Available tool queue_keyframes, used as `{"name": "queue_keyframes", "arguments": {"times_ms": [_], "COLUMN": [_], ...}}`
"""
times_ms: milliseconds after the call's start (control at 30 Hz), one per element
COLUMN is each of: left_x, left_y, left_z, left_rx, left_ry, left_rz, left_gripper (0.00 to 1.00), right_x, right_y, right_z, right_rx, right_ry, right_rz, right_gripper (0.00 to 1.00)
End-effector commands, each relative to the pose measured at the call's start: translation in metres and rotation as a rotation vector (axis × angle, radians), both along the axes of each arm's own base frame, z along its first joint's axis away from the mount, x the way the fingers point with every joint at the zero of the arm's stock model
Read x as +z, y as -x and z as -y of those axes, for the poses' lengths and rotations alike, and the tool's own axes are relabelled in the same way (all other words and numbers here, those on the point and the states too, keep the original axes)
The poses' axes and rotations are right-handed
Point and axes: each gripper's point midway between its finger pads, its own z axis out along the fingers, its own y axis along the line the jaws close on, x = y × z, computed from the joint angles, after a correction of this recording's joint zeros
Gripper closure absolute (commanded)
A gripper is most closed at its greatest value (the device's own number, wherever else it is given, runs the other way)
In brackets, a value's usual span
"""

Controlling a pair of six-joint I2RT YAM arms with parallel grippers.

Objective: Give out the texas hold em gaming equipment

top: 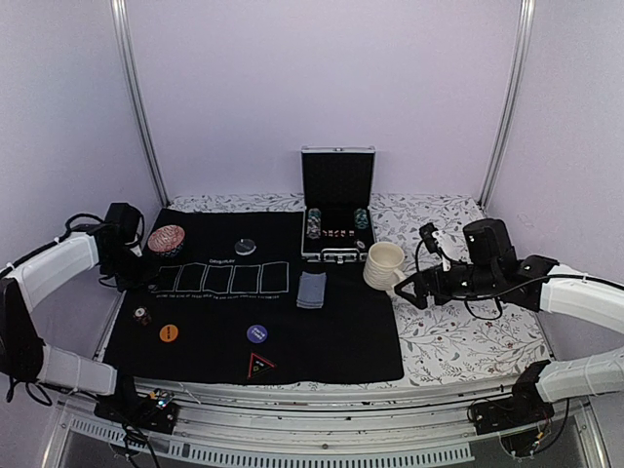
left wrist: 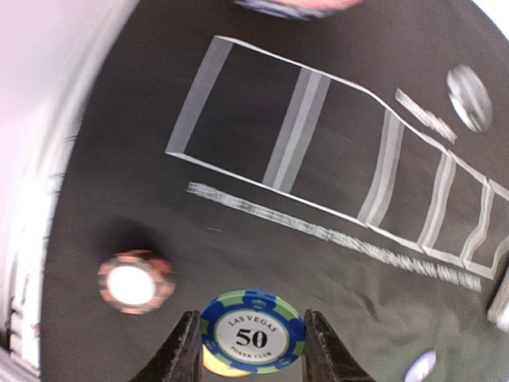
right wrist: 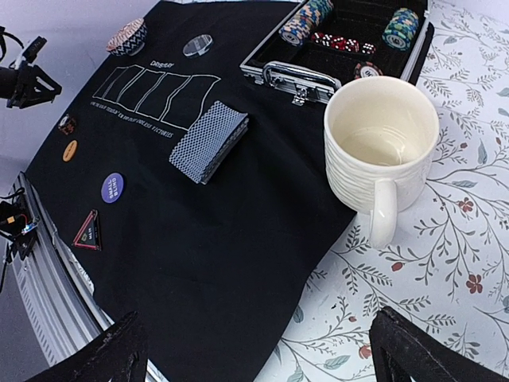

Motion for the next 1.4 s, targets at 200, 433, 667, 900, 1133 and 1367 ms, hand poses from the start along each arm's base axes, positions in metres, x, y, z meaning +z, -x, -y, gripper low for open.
{"name": "queue_keyframes", "arguments": {"times_ms": [200,433,667,900,1133,1367], "left_x": [-0.016,-0.035,-0.064,-0.093,-0.081,-0.048], "left_y": [0.009,-0.016,-0.035,-0.031,-0.033,-0.039], "left_z": [-0.088,-0.116,-0.124,-0.119,-0.121,-0.112], "left_rx": [0.294,0.321,0.291,0.280,0.270,0.238], "left_ry": [-0.059,-0.055,-0.040,-0.016,-0.034,-0.040], "left_rz": [-0.002,-0.024,-0.102,-0.161,-0.126,-0.019], "left_gripper": [0.82,0.83,0.82,0.73,0.32,0.09], "right_x": [0.019,0.017,0.010,0.014,0.034,0.064], "right_y": [0.000,0.001,0.000,-0.001,0.009,0.008], "right_z": [-0.002,-0.002,-0.001,-0.005,-0.011,0.000], "right_rx": [0.050,0.054,0.044,0.040,0.079,0.025], "right_ry": [-0.012,-0.009,0.001,-0.023,-0.097,-0.127], "right_rz": [0.082,0.078,0.064,0.041,0.047,0.140], "right_gripper": [0.01,0.01,0.01,0.01,0.01,0.01]}}
